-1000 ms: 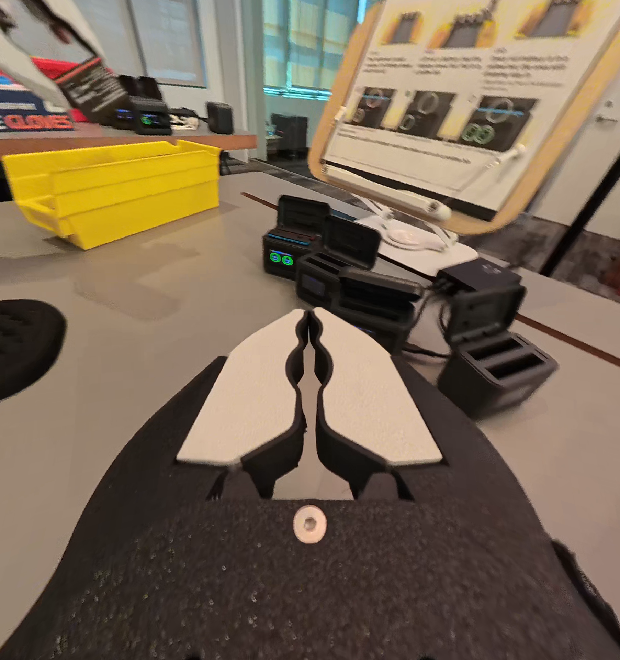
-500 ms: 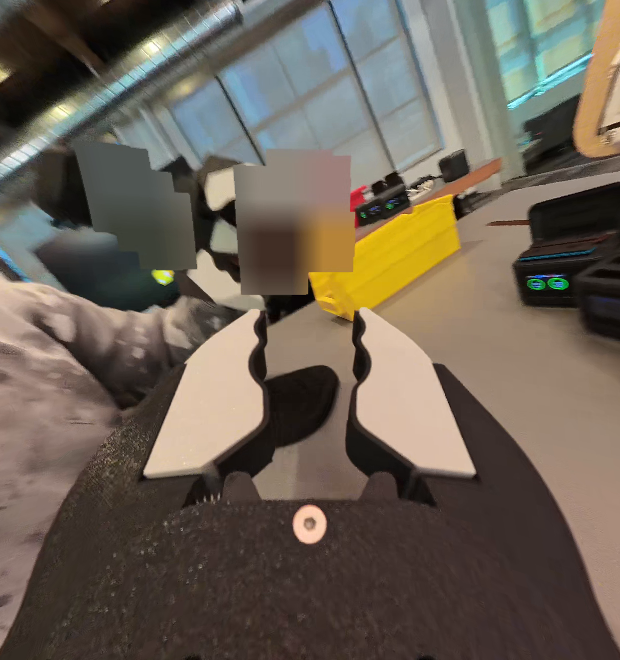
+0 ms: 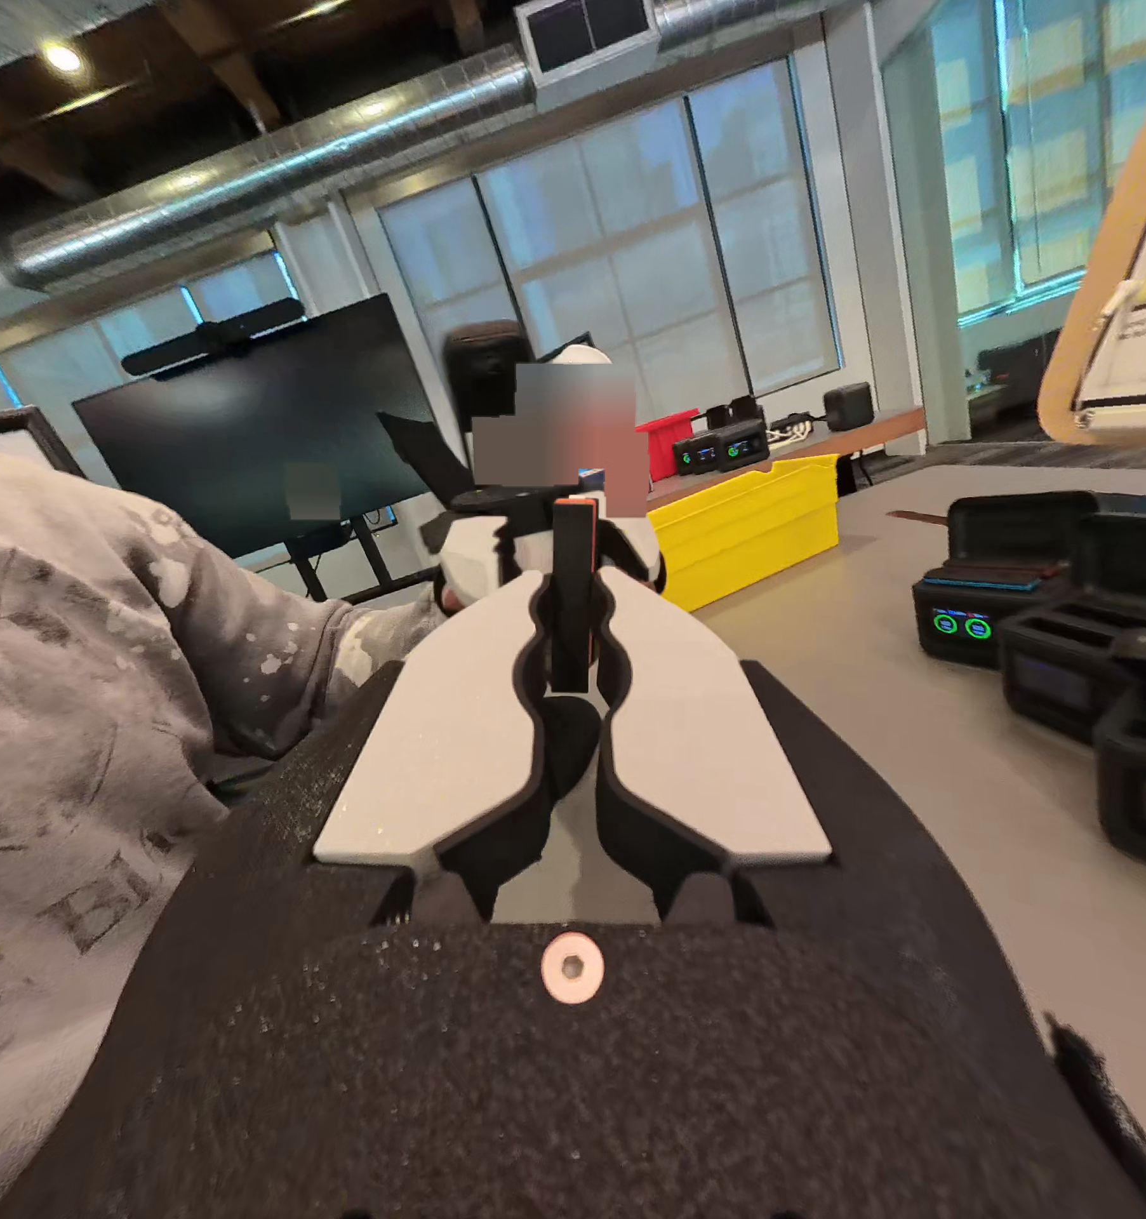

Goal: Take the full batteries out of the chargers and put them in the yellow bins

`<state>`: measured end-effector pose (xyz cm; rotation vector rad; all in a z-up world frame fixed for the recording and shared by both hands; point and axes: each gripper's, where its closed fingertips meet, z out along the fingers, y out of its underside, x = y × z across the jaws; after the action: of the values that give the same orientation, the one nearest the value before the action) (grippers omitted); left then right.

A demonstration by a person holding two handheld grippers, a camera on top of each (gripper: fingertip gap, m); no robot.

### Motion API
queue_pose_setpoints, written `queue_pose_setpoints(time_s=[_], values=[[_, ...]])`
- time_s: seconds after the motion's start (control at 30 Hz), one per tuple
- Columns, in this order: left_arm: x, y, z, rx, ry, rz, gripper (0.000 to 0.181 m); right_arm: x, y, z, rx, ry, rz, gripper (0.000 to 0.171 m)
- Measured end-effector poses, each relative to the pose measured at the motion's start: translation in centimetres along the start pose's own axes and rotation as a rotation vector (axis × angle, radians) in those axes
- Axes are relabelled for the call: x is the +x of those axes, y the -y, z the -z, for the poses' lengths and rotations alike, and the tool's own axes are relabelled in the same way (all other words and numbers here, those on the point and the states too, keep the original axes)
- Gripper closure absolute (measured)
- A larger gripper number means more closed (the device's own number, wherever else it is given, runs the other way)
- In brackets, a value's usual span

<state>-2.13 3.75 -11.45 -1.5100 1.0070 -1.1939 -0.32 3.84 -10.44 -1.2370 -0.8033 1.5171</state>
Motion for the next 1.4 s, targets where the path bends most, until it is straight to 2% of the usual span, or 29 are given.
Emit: queue_pose_setpoints(time_s=[0.1, 0.23, 0.4, 0.5, 0.63, 0.8, 0.93, 1.03, 1.2, 1.4], values=[[0.6, 0.7, 0.2, 0.089, -0.073, 0.115, 0.145, -0.5, -0.7, -0.5, -0.023, 0.026, 0.021, 0.161], [0.6, 0.0, -0.2, 0.064, -0.060, 0.116, 0.167, -0.6, -1.1, -0.8, -0.020, 0.045, 0.000, 0.161], [0.6, -0.2, -0.2, 0.028, -0.059, 0.129, 0.167, -0.5, -1.1, -0.8, -0.015, 0.040, -0.007, 0.161], [-0.1, -0.1, 0.1, -0.049, -0.030, 0.055, 0.166, 0.0, -1.2, -0.9, -0.029, -0.001, 0.005, 0.161], [-3.6, 1.4, 1.5, -0.226, 0.100, -0.099, 0.166, 2.8, -0.4, 0.4, -0.014, -0.175, 0.033, 0.160], [-11.2, 2.0, 3.3, -0.597, 0.320, -0.288, 0.167, 7.3, 0.6, 3.5, 0.006, -0.484, 0.052, 0.161], [-15.6, 0.7, 3.1, -0.866, 0.359, -0.340, 0.166, 10.5, 0.3, 6.5, -0.034, -0.750, 0.098, 0.171], [-17.7, -0.8, 2.7, -1.030, 0.350, -0.347, 0.166, 11.9, -0.1, 8.0, -0.078, -0.883, 0.137, 0.171], [-20.6, -2.7, 2.2, -1.192, 0.357, -0.324, 0.166, 13.8, -1.3, 10.0, -0.230, -1.088, 0.231, 0.171], [-22.1, -3.4, 1.9, -1.284, 0.357, -0.268, 0.166, 14.6, -2.3, 10.7, -0.370, -1.174, 0.321, 0.171]])
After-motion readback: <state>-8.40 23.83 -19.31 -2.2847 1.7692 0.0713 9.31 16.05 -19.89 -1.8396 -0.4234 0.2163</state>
